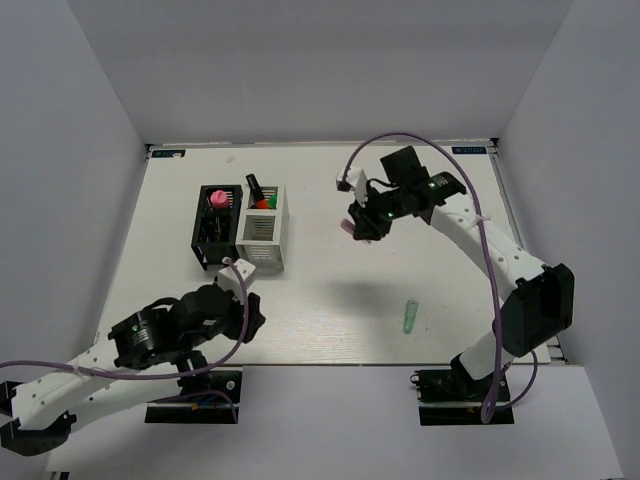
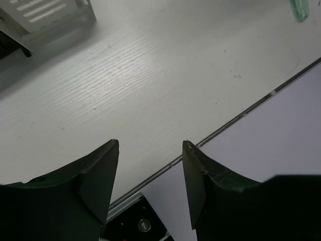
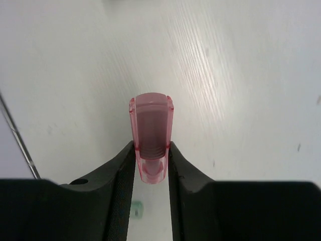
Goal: Sort the stationery into containers
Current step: Pick up the stationery from the center of the board, then place the stationery in the storage box.
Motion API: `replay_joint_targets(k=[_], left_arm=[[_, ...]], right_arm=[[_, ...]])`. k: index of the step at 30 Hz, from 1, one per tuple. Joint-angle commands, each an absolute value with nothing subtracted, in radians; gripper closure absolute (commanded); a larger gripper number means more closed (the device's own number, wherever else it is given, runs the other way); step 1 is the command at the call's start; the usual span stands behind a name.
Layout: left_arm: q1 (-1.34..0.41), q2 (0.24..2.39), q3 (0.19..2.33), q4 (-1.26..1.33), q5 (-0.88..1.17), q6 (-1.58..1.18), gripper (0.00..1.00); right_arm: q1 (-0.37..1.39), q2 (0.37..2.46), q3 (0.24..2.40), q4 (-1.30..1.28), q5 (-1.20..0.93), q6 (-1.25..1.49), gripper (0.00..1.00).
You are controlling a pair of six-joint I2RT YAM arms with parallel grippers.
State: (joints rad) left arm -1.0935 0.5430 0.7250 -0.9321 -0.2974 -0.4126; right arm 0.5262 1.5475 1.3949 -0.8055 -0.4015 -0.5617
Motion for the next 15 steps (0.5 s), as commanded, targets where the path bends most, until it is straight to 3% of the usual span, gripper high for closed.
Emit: replay_joint_targets(k=[1, 7, 15], left_arm=[[-1.097, 0.496, 0.778, -0.968, -0.382, -0.428, 0.36], [-1.095, 0.454, 0.857, -0.982, -0.498, -0.439, 0.36], [-1.095, 0.523, 0.894, -1.014, -0.518, -0.472, 0.37]], right_arm=[[0.563, 1.604, 1.488, -0.793, -0.65, -0.574, 1.0], [0.665, 1.735, 1.549, -0.329, -0.706, -0.379, 1.0], [0.741, 2.009, 1.894, -0.249, -0.621, -0.296, 1.0]])
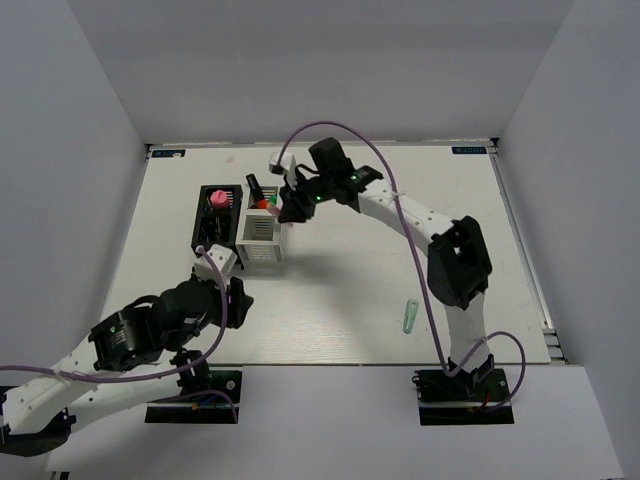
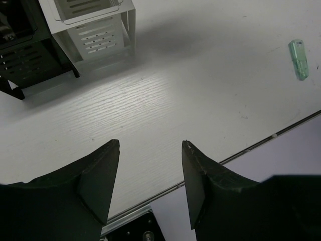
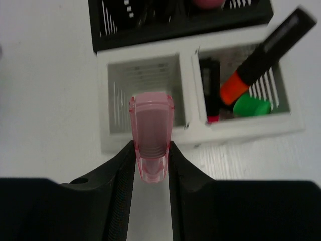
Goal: Sort the stationery into containers
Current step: Place the stationery in the storage box.
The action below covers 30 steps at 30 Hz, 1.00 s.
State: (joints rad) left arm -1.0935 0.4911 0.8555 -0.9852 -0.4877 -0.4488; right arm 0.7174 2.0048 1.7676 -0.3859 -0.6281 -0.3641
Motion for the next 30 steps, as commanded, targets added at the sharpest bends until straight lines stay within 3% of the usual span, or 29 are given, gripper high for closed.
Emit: replay_joint_targets(k=[1, 24, 26, 28, 30], left_arm=[[-1.094, 0.526, 0.897, -1.017, -0.518, -0.474, 0.37], [-1.097, 0.511, 0.832, -1.002, -0.52, -0.472, 0.36], [-1.097, 0.506, 0.824, -0.991, -0.52, -0.477, 0.36], [-1.097, 0.508, 0.819, -0.989, -0.523, -0.477, 0.36], [-1.095, 0.518, 0.828, -0.991, -0.522, -0.477, 0.36]], right_arm=[[0.747, 2.046, 1.916, -0.244, -0.621, -0.292, 1.0], [0.779, 2.22, 1.934, -0.118, -0.71, -0.302, 1.0], [0.785, 2.214, 1.918, -0.135, -0.716, -0.308, 0.9], [0.785, 2.206, 1.907, -0.143, -0.721, -0.322, 0.64], [0.785, 2.192, 1.896, -0.152, -0.729, -0.333, 0.55]])
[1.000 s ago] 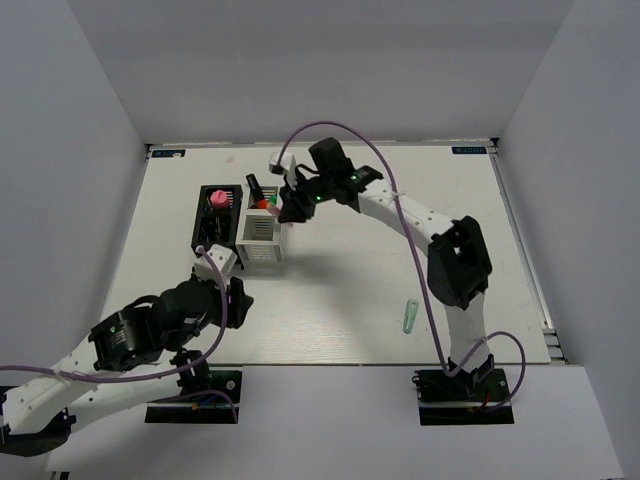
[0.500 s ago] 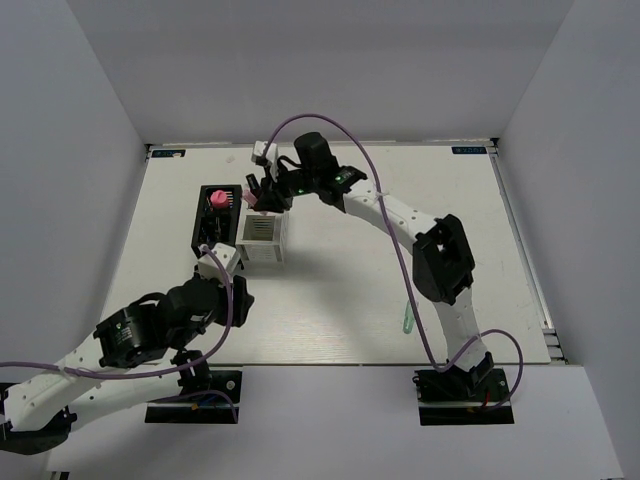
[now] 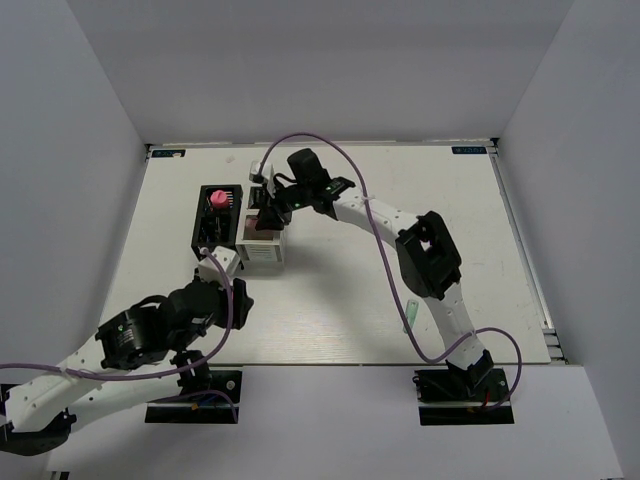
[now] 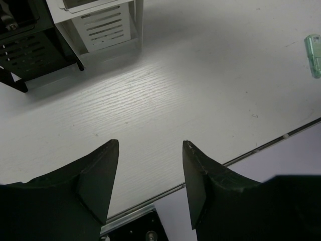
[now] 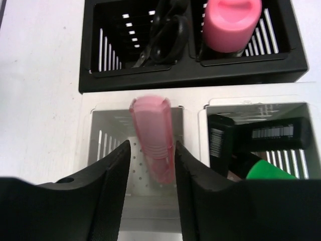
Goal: Sort the stationery into containers
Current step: Place the stationery in the storage box, then pick up the stationery from the center of the board.
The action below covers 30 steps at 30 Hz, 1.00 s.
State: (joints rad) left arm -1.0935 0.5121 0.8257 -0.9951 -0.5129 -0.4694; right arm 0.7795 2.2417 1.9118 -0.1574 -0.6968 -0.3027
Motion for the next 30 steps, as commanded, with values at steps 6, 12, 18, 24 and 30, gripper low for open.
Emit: replay_joint_targets(k=[6, 12, 18, 24, 30], left_arm=[[-1.095, 0.575, 0.856, -0.989, -0.509, -0.463, 0.36], [-1.097, 0.607, 0.865, -0.919, -0.47, -0.437, 0.61], [-1.097, 0.878, 0.935, -0.758, -0.321, -0.374, 1.0], [-1.111, 1.118, 0.948, -0.475, -0.287, -0.348, 0.5], [-1.146, 1.35, 0.923, -0.155, -0.29, -0.428, 0.23]], right_arm=[[0.79, 2.125, 1.907, -0.164, -0.745, -0.314, 0.57], [0.795, 2.071, 1.936, -0.175, -0.738, -0.25, 1.0], [0.775, 1.956, 1.99, -0.466, -0.265, -0.198, 0.84], [0.571, 1.812, 1.841, -0.843, -0.019, -0.169, 1.0], [0.272, 1.548, 1.386, -0.772, -0.093, -0.133, 0.68]])
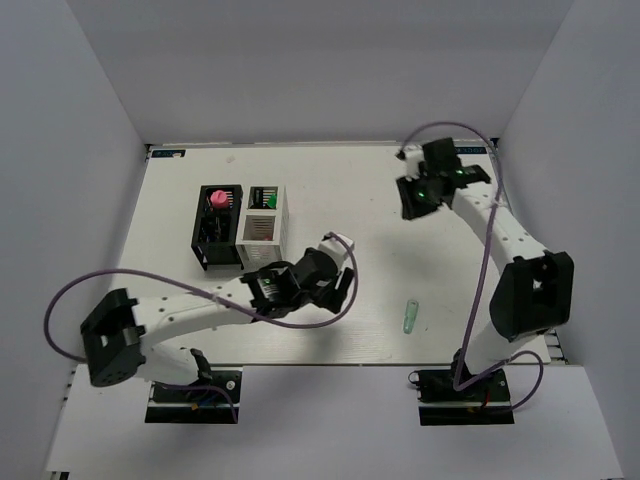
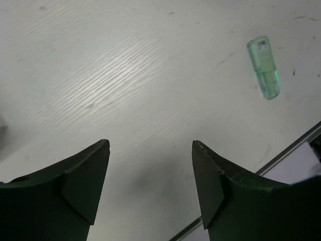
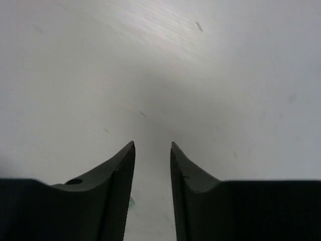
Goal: Sort the stationery into containers
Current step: Pick up the stationery from the center of the board.
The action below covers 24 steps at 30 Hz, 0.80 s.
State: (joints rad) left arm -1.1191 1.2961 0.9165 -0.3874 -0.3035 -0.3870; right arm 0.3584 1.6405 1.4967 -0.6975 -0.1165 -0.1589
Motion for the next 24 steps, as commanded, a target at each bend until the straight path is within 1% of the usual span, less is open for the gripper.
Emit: replay_joint_targets(k=[1, 2, 3, 4, 5, 6, 7, 8, 9, 13, 14, 15, 24], left_arm=[[-1.164, 1.438, 0.94, -0.137, -0.293, -0.433, 0.23], [-1.178, 1.472, 0.959, -0.117, -0.322, -0.443, 0.23], [-1.186, 1.503, 1.042, -0.118, -0.331, -0.452, 0.23], [-1.219, 1.578, 1.075, -0.133, -0.357, -0.459, 0.25], [-1.232, 1.648, 1.112, -0.149, -0.385, -0.465, 0.28], [-1.253, 1.713, 1.221, -0.2, -0.402, -0.469, 0.3], [-1.271, 1.744, 1.259, -0.222, -0.428, -0.498, 0.33], [-1.278, 1.817, 1.294, -0.238, -0.443, -0.503, 0.33], [-1.285, 1.834, 1.358, -0.25, -0.448, -0.509, 0.34], [-1.287, 1.888, 1.387, -0.21, -0.408, -0.574, 0.34], [-1.293, 1.905, 1.399, -0.224, -0.41, -0.592, 0.34], [-1.295, 1.928, 1.434, -0.233, -0.414, -0.613, 0.34], [-1.321, 2.057, 1.5, -0.21, -0.377, -0.712, 0.36]], right_arm=[[0.25, 1.525, 1.352, -0.756, -0.104, -0.124, 0.59], [0.2, 1.452, 1.245, -0.737, -0.107, -0.12, 0.56], [0.187, 1.425, 1.217, -0.72, -0.13, -0.115, 0.56], [0.18, 1.384, 1.168, -0.712, -0.13, -0.103, 0.56], [0.145, 1.349, 1.132, -0.701, -0.136, -0.095, 0.56], [0.138, 1.318, 1.1, -0.695, -0.146, -0.083, 0.56], [0.127, 1.306, 1.088, -0.681, -0.144, -0.071, 0.56], [0.095, 1.296, 1.069, -0.68, -0.143, -0.063, 0.56], [0.084, 1.275, 1.056, -0.673, -0.147, -0.06, 0.56], [0.02, 1.256, 1.032, -0.667, -0.192, -0.037, 0.54], [-0.02, 1.256, 1.026, -0.667, -0.201, -0.02, 0.54], [-0.028, 1.256, 1.02, -0.666, -0.21, -0.017, 0.54], [-0.127, 1.247, 0.999, -0.667, -0.32, -0.008, 0.54]])
